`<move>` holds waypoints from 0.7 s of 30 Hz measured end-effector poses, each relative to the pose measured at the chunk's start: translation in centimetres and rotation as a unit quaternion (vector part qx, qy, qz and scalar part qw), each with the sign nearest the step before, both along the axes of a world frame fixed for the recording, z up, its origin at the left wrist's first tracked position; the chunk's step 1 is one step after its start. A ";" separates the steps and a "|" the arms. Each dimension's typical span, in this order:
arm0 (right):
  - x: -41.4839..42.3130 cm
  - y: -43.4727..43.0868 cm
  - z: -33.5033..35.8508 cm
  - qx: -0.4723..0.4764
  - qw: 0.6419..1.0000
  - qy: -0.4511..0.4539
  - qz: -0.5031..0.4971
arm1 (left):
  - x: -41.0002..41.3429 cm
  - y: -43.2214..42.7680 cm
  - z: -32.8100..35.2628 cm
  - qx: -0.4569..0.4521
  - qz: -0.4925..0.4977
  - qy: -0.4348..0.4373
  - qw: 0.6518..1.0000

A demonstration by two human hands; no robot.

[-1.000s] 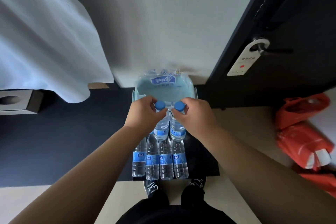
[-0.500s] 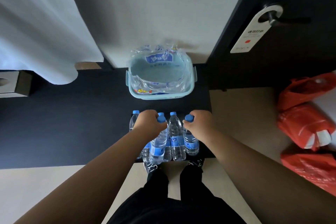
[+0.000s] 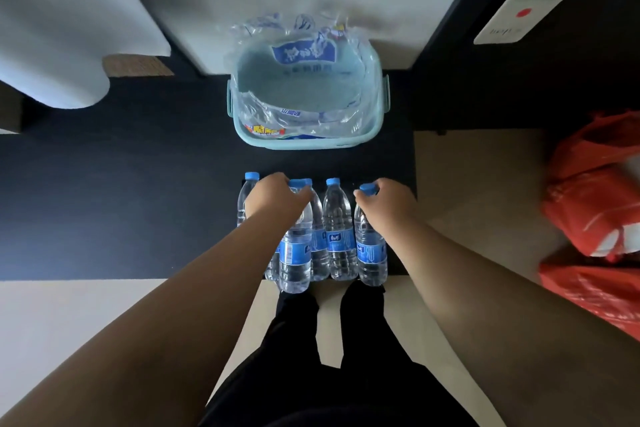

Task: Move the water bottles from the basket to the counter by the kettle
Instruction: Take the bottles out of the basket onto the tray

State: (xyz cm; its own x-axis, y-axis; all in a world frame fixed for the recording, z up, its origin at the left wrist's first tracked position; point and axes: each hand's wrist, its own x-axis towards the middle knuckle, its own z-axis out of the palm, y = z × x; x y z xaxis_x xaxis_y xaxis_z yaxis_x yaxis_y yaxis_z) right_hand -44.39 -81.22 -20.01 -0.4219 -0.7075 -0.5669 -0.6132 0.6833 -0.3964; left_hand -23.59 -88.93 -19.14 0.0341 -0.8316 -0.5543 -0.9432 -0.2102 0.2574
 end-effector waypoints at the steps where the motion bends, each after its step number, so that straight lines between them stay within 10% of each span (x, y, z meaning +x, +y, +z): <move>1: -0.1 -0.1 -0.5 0.001 1.000 -0.003 -0.012 | 0.2 0.0 -0.6 -0.006 -0.005 -0.008 1.000; 21: -0.7 1.2 -4.4 0.055 0.997 0.050 0.034 | 3.2 2.6 -3.9 -0.045 -0.035 -0.028 0.998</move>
